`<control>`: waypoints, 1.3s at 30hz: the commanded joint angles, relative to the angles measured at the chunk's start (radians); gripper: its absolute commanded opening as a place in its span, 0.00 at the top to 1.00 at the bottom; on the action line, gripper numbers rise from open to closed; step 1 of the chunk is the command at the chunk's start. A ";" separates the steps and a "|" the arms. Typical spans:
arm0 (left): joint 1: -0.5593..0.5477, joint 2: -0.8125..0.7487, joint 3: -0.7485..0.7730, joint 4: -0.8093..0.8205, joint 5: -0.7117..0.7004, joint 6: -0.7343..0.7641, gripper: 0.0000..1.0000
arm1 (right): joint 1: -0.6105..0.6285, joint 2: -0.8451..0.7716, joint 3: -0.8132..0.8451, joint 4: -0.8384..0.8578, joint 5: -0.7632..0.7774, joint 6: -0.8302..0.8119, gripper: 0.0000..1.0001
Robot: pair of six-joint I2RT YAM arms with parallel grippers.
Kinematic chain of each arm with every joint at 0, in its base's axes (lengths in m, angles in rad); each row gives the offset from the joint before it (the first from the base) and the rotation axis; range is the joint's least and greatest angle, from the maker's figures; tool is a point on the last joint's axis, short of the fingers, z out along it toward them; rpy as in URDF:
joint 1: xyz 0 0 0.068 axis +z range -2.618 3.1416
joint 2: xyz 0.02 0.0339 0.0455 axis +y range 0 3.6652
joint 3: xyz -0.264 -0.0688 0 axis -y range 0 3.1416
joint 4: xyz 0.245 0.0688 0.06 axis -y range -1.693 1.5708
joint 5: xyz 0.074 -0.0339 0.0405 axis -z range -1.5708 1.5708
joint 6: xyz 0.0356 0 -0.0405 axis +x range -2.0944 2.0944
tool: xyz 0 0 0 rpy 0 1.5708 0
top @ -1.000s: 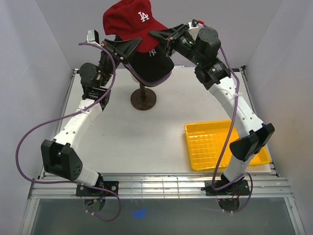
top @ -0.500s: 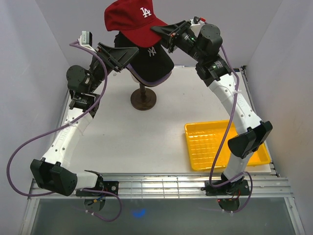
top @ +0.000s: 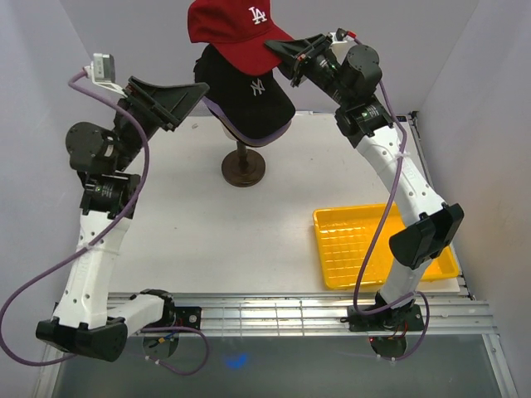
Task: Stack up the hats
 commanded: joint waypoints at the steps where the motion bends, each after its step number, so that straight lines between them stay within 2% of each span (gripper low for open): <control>1: 0.004 -0.030 0.197 -0.302 -0.094 0.109 0.49 | -0.002 -0.064 -0.053 0.122 -0.017 0.014 0.92; 4: 0.004 0.007 0.323 -0.454 -0.177 0.142 0.49 | -0.001 -0.066 -0.086 0.160 -0.046 0.037 0.92; 7: 0.004 0.013 0.347 -0.484 -0.206 0.145 0.48 | -0.002 -0.069 -0.102 0.172 -0.048 0.039 0.92; 15: 0.004 0.033 0.367 -0.492 -0.194 0.154 0.48 | -0.003 -0.096 -0.162 0.237 -0.089 0.045 0.92; 23: 0.005 0.069 0.359 -0.499 -0.182 0.157 0.48 | -0.015 -0.150 -0.319 0.336 -0.115 0.076 0.92; 39: 0.016 0.188 0.403 -0.501 -0.177 0.179 0.48 | -0.038 -0.199 -0.513 0.425 -0.152 0.126 0.92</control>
